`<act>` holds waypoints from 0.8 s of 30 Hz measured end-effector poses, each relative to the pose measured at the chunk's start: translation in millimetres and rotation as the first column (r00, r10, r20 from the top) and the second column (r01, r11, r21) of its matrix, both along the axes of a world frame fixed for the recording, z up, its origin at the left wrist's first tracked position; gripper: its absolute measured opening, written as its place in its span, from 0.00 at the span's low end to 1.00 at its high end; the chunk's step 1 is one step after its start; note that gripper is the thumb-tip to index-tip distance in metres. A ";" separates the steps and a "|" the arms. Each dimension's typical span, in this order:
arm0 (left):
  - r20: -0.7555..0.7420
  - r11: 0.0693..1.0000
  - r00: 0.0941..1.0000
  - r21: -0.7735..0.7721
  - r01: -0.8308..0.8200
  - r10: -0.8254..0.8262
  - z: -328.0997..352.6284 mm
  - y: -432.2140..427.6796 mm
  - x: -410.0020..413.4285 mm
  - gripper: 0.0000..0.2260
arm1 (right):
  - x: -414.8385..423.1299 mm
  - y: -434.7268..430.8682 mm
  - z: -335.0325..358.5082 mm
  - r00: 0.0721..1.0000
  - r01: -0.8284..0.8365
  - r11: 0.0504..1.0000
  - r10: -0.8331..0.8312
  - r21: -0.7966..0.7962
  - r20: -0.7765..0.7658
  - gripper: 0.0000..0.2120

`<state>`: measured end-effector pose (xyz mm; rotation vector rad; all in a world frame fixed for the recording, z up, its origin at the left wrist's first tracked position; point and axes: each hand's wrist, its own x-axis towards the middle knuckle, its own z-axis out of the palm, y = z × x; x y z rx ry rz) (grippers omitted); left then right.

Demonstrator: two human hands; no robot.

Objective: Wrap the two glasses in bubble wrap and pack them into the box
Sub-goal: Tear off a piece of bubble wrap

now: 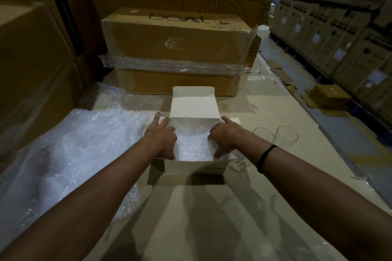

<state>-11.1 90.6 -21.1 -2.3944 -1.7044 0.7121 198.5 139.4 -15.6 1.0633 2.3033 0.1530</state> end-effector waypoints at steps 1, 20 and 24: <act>0.023 1.000 1.000 0.008 -0.001 0.001 1.3 0.4 0.9 0.31 | -1.1 -0.2 -1.7 1.000 0.003 1.000 -0.003 -0.006 0.012 0.37; 0.131 0.991 0.990 0.130 0.033 -0.050 -0.8 17.8 5.9 0.27 | -14.2 -1.8 -3.6 0.997 0.042 0.990 -0.032 0.136 -0.070 0.31; -0.005 0.998 0.999 0.047 0.049 -0.049 -2.3 10.1 2.5 0.19 | -4.3 -13.0 5.7 0.997 0.012 0.996 -0.018 0.087 0.075 0.24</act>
